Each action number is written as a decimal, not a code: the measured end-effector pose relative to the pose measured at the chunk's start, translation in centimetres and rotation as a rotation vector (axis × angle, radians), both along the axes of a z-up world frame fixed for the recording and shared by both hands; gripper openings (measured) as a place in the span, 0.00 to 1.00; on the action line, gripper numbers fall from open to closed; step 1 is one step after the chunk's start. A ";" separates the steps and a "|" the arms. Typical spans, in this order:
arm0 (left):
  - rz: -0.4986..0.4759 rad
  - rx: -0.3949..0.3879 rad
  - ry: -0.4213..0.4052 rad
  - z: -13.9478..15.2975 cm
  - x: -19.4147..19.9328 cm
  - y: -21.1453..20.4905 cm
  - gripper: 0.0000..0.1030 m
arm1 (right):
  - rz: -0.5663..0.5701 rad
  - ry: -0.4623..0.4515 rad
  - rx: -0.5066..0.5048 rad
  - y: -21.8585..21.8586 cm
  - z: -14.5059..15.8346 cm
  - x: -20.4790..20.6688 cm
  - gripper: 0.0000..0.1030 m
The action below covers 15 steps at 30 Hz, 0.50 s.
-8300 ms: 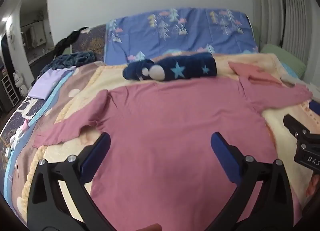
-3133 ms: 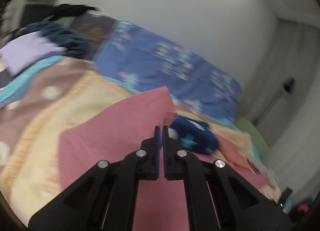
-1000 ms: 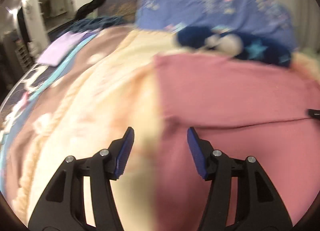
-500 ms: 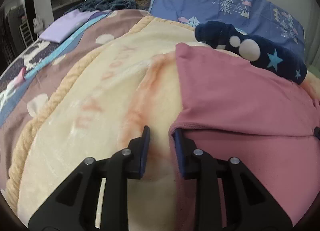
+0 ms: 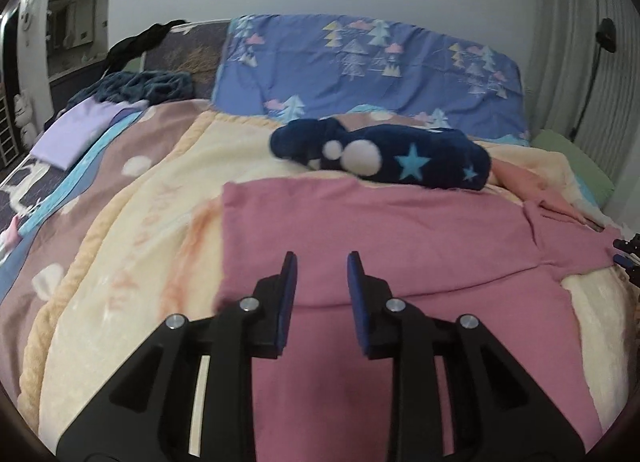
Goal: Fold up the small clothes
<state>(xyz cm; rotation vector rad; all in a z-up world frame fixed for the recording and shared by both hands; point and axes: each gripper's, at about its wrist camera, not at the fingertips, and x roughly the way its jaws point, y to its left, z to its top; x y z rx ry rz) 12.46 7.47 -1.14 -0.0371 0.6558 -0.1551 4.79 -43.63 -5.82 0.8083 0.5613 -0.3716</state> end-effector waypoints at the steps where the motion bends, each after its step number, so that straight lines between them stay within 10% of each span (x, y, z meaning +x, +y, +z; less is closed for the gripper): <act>1: -0.020 -0.008 0.000 -0.1 0.8 -0.9 0.34 | -0.079 -0.018 0.045 -2.1 -0.3 -1.4 0.40; 9: -0.012 0.027 0.254 -9.5 9.4 -5.2 0.51 | -0.270 -0.079 0.164 -8.2 -2.0 -4.4 0.49; 13: -0.023 -0.013 0.234 -9.9 9.2 -4.9 0.51 | -0.285 -0.110 0.140 -9.0 -2.1 -3.6 0.54; 15: -0.022 -0.007 0.229 -10.2 9.2 -5.1 0.51 | -0.268 -0.110 0.109 -8.9 -1.9 -2.4 0.37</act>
